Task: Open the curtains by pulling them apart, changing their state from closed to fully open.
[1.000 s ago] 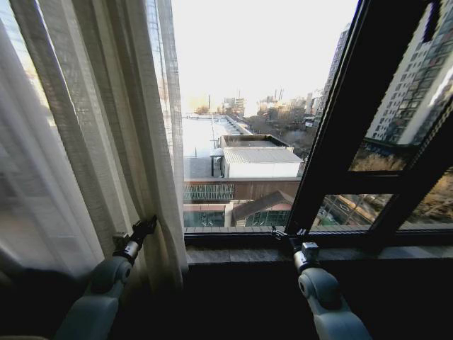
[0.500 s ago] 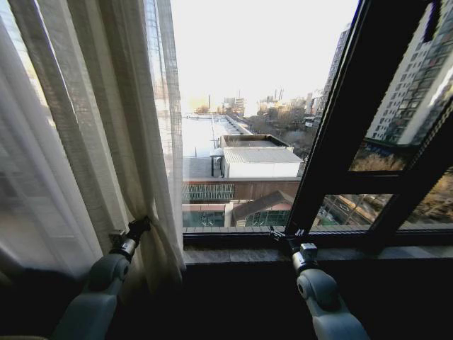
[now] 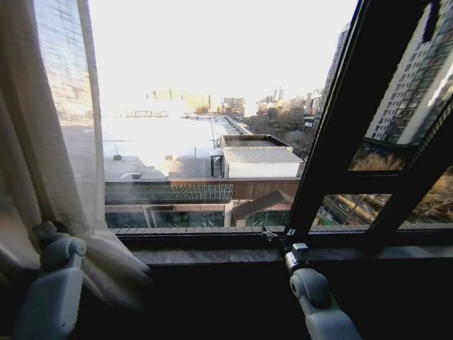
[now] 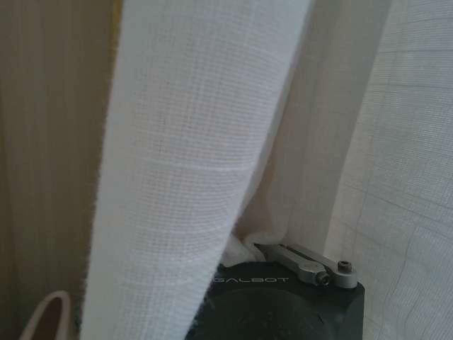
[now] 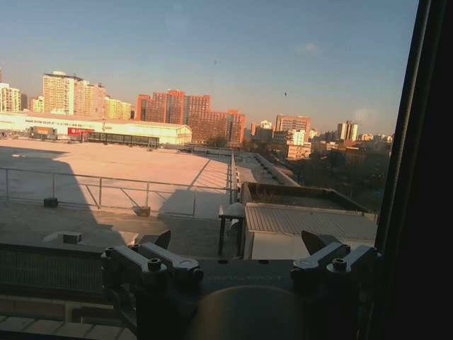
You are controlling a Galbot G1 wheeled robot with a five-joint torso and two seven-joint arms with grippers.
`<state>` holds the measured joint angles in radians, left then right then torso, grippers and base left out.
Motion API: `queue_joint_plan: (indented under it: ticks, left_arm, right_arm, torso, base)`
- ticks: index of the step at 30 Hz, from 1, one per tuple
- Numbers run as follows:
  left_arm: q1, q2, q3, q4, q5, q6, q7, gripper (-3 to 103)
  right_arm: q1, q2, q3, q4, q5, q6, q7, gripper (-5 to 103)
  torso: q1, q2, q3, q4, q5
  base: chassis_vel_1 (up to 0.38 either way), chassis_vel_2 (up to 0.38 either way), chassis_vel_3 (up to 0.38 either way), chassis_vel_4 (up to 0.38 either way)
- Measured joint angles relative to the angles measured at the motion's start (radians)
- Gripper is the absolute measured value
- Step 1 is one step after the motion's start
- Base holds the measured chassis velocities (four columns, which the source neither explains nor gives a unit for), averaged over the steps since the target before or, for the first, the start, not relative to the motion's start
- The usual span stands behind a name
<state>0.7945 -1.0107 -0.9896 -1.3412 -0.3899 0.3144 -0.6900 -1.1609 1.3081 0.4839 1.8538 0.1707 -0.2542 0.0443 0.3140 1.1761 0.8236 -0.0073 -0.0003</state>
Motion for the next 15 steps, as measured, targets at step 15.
queue_joint_plan:
  ticks: [15]
  left_arm:
    - [0.285, -0.045, 0.049, -0.363, -0.028, 0.094, 0.377, 39]
  right_arm:
    - [0.035, 0.013, -0.032, -0.024, -0.006, -0.001, -0.004, 100]
  torso:
    - [0.000, 0.000, 0.000, -0.0004, 0.0004]
  base:
    - [0.000, 0.000, 0.000, 0.000]
